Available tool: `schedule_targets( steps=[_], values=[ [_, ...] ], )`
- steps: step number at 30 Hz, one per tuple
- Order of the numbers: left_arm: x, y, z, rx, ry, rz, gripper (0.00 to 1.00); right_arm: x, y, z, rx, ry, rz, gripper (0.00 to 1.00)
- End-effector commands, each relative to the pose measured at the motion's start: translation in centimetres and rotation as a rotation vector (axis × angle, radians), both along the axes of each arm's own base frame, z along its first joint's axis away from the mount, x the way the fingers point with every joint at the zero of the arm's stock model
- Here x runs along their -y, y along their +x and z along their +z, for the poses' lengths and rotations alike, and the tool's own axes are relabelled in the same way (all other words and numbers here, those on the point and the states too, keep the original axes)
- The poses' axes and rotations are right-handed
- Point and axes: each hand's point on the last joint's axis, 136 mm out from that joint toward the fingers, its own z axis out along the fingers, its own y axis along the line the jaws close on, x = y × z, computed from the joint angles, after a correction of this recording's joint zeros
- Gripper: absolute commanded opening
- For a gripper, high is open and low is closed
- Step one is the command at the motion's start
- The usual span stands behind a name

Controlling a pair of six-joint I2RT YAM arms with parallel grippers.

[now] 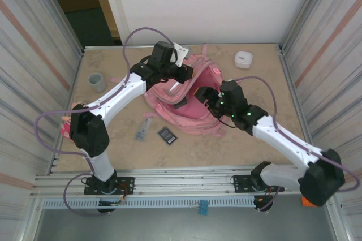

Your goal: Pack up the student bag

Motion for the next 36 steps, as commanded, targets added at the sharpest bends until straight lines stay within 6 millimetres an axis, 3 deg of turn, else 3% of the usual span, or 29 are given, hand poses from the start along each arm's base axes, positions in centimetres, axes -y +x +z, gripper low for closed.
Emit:
schedule_targets(
  steps=[1,2,4,7,11,16,21,24,27,34,36],
  values=[
    [0.3,-0.3,2.4,0.049,-0.060,-0.017,0.40,2.3,-1.3,0.6,0.045,-0.155,0.080,0.76],
    [0.0,-0.6,2.2,0.039,-0.053,-0.013,0.53,2.6,-1.3,1.3,0.063,-0.159,0.092,0.76],
    [-0.8,-1.3,1.9,0.020,-0.033,0.005,0.67,3.0,-1.5,2.3,0.097,-0.173,0.116,0.76],
    [-3.4,-3.0,1.1,-0.017,0.021,0.059,0.76,3.5,-1.6,3.5,0.146,-0.213,0.145,0.76],
    [-9.1,-6.1,-1.6,-0.144,0.126,0.223,0.79,3.4,-1.7,3.9,0.186,-0.247,0.185,0.76],
    [-15.9,-12.3,-6.9,-0.332,0.262,0.416,0.78,2.4,-1.5,3.0,0.192,-0.257,0.249,0.75],
    [-20.5,-17.1,-12.3,-0.510,0.408,0.567,0.78,1.3,-1.5,1.8,0.181,-0.252,0.315,0.74],
    [-21.6,-18.4,-14.9,-0.576,0.530,0.580,0.78,0.8,-1.5,1.3,0.181,-0.242,0.335,0.74],
    [-21.4,-18.9,-16.9,-0.617,0.611,0.550,0.79,0.4,-1.4,0.9,0.182,-0.241,0.347,0.74],
    [-21.1,-17.3,-20.0,-0.621,0.726,0.494,0.79,0.2,-1.9,1.0,0.205,-0.254,0.351,0.73],
    [-21.0,-16.7,-20.8,-0.625,0.744,0.487,0.75,0.3,-2.1,1.0,0.206,-0.257,0.347,0.73]
  ],
)
